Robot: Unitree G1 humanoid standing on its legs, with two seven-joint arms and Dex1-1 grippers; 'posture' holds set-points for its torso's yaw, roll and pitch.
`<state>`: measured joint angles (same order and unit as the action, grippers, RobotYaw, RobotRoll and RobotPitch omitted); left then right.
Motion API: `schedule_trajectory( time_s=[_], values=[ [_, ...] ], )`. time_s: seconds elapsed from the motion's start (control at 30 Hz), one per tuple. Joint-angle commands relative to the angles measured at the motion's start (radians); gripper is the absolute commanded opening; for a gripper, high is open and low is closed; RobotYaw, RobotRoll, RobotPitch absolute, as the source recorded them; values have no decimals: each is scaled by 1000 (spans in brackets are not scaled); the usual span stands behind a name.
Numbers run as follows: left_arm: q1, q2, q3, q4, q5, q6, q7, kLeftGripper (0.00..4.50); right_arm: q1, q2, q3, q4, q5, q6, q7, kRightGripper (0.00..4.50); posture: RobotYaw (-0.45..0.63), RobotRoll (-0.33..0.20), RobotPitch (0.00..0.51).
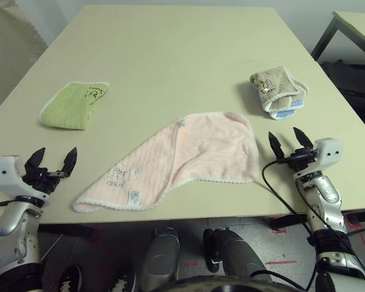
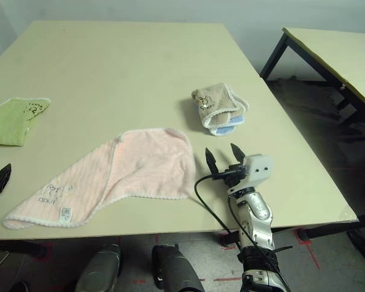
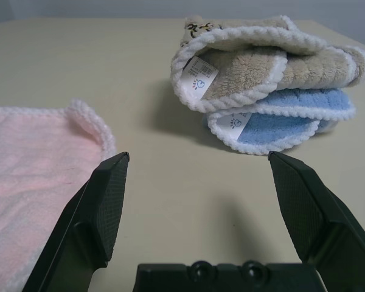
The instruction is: Fold the towel and set it aside.
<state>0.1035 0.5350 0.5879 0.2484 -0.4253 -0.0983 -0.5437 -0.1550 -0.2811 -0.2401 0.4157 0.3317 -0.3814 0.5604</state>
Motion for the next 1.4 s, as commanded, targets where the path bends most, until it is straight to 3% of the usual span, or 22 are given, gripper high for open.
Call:
schedule_trajectory(
  time_s=[0.03, 1.27, 1.4],
  values=[
    [2, -1, -1, 21, 3, -10, -2, 4491, 0, -2, 5, 18, -13, -6, 2, 4500, 156, 0, 129],
    [-31, 21, 2, 69, 2, -36, -25, 4491, -28, -16, 2, 63, -10, -26, 29, 4500, 153, 0, 109],
    [-18, 32, 2, 39, -34, -35, -93, 4491, -24, -23, 8, 52, -15, -22, 40, 4500, 157, 0, 110]
  ],
)
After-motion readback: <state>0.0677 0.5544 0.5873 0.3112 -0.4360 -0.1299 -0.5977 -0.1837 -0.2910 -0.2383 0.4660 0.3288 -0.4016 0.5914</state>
